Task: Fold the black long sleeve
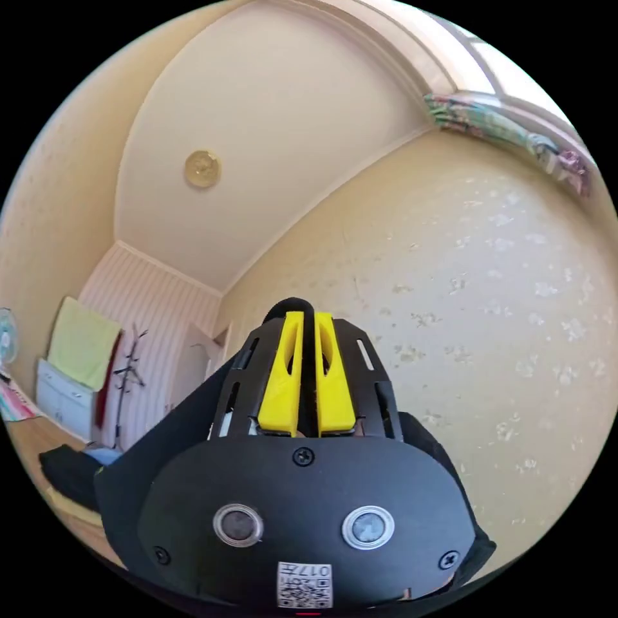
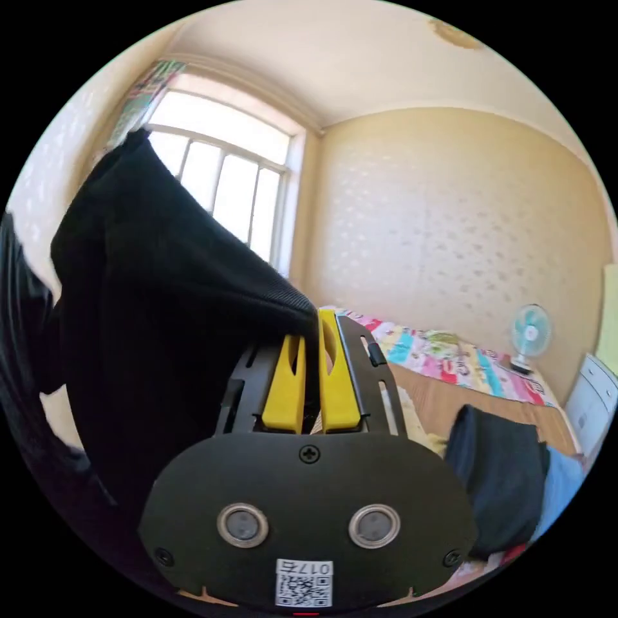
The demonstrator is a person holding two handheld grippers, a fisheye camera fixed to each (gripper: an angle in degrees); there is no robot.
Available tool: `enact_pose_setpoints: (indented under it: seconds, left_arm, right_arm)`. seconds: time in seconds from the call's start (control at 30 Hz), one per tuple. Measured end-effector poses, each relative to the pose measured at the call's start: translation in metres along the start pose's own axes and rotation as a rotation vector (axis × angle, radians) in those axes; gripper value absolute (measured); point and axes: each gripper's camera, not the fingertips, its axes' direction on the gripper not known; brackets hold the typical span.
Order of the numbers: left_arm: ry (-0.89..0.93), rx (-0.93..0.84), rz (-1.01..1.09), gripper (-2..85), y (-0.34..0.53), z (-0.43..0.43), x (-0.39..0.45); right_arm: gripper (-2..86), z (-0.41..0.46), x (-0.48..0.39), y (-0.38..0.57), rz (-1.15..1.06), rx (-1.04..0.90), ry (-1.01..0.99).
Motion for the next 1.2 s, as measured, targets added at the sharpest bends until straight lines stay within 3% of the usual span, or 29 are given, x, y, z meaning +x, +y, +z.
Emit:
enact_pose_setpoints:
  seconds: [0.1, 0.13, 0.23, 0.43, 0.57, 0.63, 0.73, 0.87, 1.03, 1.2]
  left_arm:
    - [-0.565, -0.14, 0.036, 2.8, -0.009, 0.0, 0.032]
    - [-0.782, -0.187, 0.047, 2.8, -0.007, 0.008, 0.039]
    - [-1.165, -0.314, 0.151, 2.8, 0.012, 0.042, 0.037]
    - [-1.278, -0.41, 0.141, 2.5, 0.049, 0.101, -0.021]
    - [-1.406, -0.363, 0.169, 1.9, 0.06, 0.124, -0.03]
    - [-1.538, -0.285, 0.22, 1.5, 0.062, 0.136, -0.025]
    - [-1.591, -0.119, 0.232, 1.1, 0.053, 0.145, -0.016]
    - [-1.526, 0.091, 0.305, 0.8, 0.045, 0.159, 0.004]
    - [-1.482, 0.377, 0.604, 0.3, 0.059, 0.191, 0.037]
    - [-1.563, 0.404, 0.791, 0.1, 0.048, 0.203, 0.016]
  right_arm:
    - [5.3, -0.061, 0.009, -0.049, 0.229, 0.263, 0.027]
    - [5.3, -0.072, 0.004, -0.056, 0.228, 0.321, 0.006]
    - [5.3, -0.103, -0.059, -0.088, 0.101, 0.49, -0.001]
    - [5.2, -0.121, -0.189, -0.115, -0.083, 0.717, 0.167]
    - [5.2, -0.121, -0.218, -0.135, -0.148, 0.664, 0.153]
    - [5.2, -0.116, -0.226, -0.14, -0.203, 0.621, 0.187]
    - [4.9, -0.101, -0.227, -0.148, -0.235, 0.49, 0.167]
    - [4.5, -0.099, -0.201, -0.13, -0.138, 0.433, -0.003]
    - [4.7, -0.094, -0.203, -0.101, -0.188, 0.471, -0.15]
    - [4.5, -0.051, -0.236, -0.098, -0.299, 0.427, -0.004]
